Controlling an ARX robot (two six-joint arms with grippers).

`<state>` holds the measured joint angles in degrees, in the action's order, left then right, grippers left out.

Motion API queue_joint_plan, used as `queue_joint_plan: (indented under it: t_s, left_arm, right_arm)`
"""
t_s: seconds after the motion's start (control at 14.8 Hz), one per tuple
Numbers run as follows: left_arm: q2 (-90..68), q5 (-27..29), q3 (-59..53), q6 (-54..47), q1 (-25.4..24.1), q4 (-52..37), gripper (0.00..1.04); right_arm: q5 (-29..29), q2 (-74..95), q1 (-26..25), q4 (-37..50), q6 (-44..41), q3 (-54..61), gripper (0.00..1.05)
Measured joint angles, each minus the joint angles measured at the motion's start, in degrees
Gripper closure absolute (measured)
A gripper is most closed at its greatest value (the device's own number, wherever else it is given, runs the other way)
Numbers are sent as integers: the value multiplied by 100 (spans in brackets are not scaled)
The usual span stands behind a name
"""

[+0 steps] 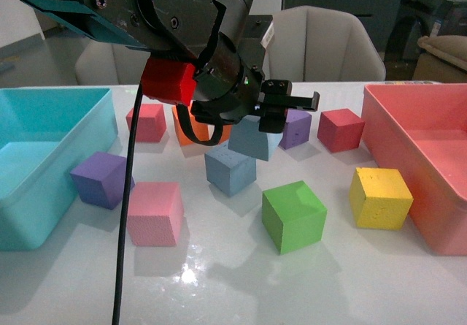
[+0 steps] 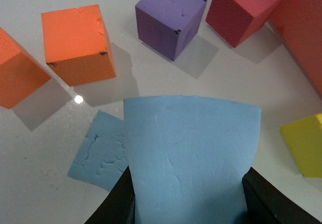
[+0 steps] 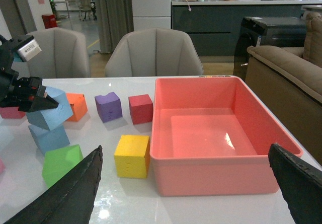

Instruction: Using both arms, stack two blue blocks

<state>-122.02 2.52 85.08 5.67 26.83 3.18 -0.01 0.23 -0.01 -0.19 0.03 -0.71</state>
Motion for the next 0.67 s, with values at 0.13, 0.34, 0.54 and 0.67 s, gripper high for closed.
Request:
queue_joint_plan:
  t_s: [0.13,0.34,0.54,0.67]
  left_arm:
    - [-177,0,188,28,-85,63,65]
    - [-365,9,372,42,-186,184,65]
    - [-461,7,428,57,-238,247,65]
    - [-498,9,442,61,-282,238,65]
  right_arm:
    - [0,2,0,0,-2,0,6]
    - [0,2,0,0,-2,0,6]
    - [0,0,0,0,-2,0,6]
    - [0,0,0,-2,-2,0,6]
